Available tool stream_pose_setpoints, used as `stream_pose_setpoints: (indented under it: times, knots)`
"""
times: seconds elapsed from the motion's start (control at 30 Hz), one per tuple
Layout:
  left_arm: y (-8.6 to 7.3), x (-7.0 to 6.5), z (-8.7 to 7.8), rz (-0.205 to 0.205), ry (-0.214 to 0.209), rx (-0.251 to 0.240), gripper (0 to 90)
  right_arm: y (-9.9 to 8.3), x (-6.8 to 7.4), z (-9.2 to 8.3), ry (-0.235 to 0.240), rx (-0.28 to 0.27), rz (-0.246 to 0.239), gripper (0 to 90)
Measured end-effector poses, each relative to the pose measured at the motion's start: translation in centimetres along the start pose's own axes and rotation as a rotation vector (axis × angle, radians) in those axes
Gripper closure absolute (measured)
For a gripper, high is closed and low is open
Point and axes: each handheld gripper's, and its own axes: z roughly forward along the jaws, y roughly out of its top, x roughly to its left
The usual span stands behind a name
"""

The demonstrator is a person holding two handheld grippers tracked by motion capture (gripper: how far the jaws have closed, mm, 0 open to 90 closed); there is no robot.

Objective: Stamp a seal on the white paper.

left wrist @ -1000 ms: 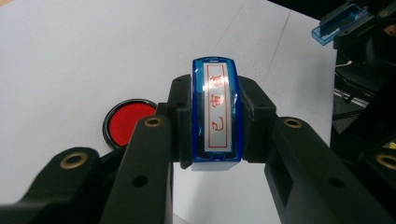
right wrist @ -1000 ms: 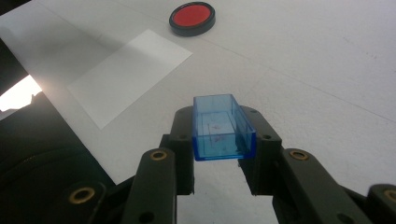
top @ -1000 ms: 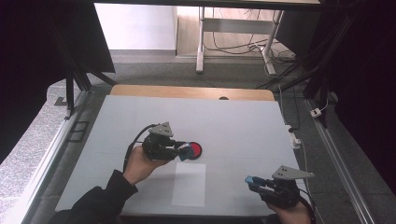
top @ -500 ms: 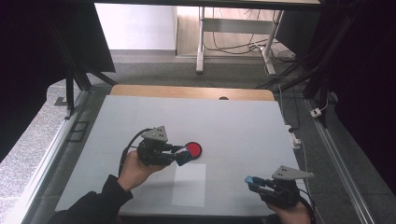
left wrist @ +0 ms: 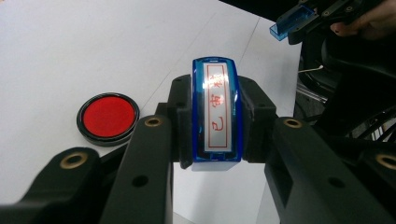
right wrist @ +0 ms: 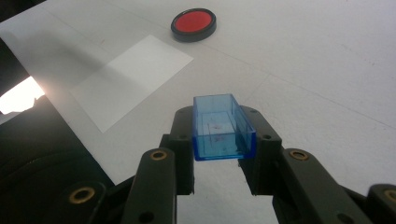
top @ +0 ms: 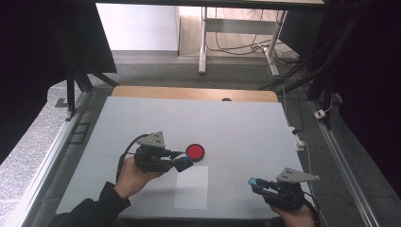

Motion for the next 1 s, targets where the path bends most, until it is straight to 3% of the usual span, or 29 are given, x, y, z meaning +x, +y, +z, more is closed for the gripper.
stream_pose_setpoints:
  times: [0.3,0.57,1.0]
  knots:
    - [-0.3,-0.4,1.0,0.02,0.01,0.027,69.7,0.0,0.1,0.1,0.004,0.01,-0.009,68.1]
    - [-0.9,-0.7,3.0,0.041,0.017,0.084,69.7,-0.1,0.1,0.2,0.003,0.014,-0.009,68.1]
    - [-2.1,-0.1,6.3,0.04,0.03,0.171,69.8,-0.1,0.0,0.2,0.009,0.012,0.0,68.1]
